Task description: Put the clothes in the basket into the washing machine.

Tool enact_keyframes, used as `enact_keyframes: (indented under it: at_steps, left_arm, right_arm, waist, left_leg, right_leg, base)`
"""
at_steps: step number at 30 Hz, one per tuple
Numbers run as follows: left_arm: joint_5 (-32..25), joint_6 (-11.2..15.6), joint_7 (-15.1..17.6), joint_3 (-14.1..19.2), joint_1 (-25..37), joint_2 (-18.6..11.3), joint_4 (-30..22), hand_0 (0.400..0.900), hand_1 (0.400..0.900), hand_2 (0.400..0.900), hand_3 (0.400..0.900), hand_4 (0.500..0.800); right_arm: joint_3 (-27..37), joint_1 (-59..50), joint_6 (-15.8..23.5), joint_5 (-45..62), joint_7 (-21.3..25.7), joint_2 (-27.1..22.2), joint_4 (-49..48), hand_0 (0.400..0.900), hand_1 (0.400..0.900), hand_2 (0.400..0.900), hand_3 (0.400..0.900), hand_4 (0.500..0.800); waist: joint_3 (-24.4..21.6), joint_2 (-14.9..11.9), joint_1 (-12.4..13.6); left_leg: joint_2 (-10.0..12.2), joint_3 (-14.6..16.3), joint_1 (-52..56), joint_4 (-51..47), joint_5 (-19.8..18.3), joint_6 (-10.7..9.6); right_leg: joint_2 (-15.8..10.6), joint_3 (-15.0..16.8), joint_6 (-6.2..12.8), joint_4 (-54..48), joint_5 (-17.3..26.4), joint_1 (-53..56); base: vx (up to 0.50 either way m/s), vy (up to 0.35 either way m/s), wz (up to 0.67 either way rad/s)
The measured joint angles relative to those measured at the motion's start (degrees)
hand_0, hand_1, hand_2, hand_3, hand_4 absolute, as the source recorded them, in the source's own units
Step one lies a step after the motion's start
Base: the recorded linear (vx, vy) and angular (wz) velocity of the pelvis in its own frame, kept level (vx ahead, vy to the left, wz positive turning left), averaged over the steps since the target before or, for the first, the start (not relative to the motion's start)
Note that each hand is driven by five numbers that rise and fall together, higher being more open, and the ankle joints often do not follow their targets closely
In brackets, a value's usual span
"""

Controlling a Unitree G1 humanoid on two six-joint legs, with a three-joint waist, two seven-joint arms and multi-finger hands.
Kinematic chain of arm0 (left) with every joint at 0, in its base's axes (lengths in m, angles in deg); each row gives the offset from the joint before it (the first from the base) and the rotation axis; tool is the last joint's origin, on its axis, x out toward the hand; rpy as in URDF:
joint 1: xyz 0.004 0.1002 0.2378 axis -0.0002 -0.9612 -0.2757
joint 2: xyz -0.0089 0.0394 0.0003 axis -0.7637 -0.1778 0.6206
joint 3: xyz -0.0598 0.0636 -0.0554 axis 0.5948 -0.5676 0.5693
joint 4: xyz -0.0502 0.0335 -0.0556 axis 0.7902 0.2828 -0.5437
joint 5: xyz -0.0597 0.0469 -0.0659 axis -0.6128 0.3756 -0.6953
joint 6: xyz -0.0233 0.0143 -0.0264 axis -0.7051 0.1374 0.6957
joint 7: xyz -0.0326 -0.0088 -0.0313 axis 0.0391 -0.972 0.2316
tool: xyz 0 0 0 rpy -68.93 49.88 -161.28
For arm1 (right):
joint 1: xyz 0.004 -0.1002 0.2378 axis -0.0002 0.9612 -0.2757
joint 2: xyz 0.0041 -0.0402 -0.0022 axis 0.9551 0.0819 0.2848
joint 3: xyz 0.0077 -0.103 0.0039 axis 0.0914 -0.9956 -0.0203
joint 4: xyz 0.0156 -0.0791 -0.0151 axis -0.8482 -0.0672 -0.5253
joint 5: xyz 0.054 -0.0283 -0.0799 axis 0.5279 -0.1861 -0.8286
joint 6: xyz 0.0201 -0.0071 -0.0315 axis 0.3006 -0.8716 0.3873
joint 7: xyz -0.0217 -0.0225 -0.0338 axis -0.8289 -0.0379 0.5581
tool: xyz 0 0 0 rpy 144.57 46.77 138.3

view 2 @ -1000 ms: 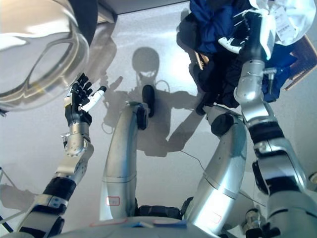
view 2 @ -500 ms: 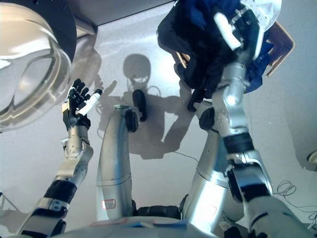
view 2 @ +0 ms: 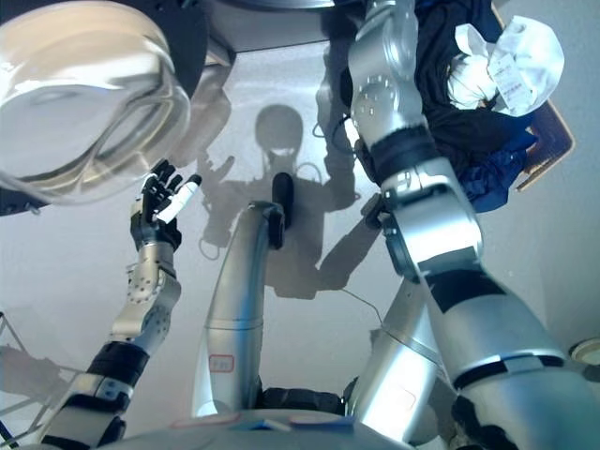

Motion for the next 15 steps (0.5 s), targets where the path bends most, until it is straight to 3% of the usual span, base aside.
enact_keyframes:
  at_steps: [7, 15]
  left_arm:
    - [0.08, 0.14, -1.71, -3.19, 0.9, -1.9, 0.07, 0.9, 0.9, 0.9, 0.9, 0.8]
    - [0.07, 0.11, -2.07, -3.7, 1.67, -2.21, 1.5, 0.9, 0.9, 0.9, 0.9, 0.8]
  right_arm:
    - [1.34, -3.55, -1.22, 0.39, 0.88, -4.96, 7.25, 0.9, 0.9, 0.9, 0.9, 0.8]
    - [1.19, -3.51, -1.25, 1.48, 0.6, -5.49, 7.22, 0.9, 0.9, 0.9, 0.9, 0.8]
  waist:
    - [-0.14, 0.14, 2.75]
    - [-0.15, 0.17, 3.03]
  left_leg:
    - [-0.9, 0.13, 0.98, -1.47, 0.97, -0.21]
    - [-0.87, 0.2, 1.53, -1.5, 1.13, -0.55]
  right_leg:
    - [-1.22, -0.07, -0.82, 0.6, -0.87, 0.48]
    - [-1.82, -0.06, -1.49, 1.44, -1.39, 0.48]
  base:
    - [0.03, -0.033, 0.12]
    - [0.0, 0.0, -0.01]
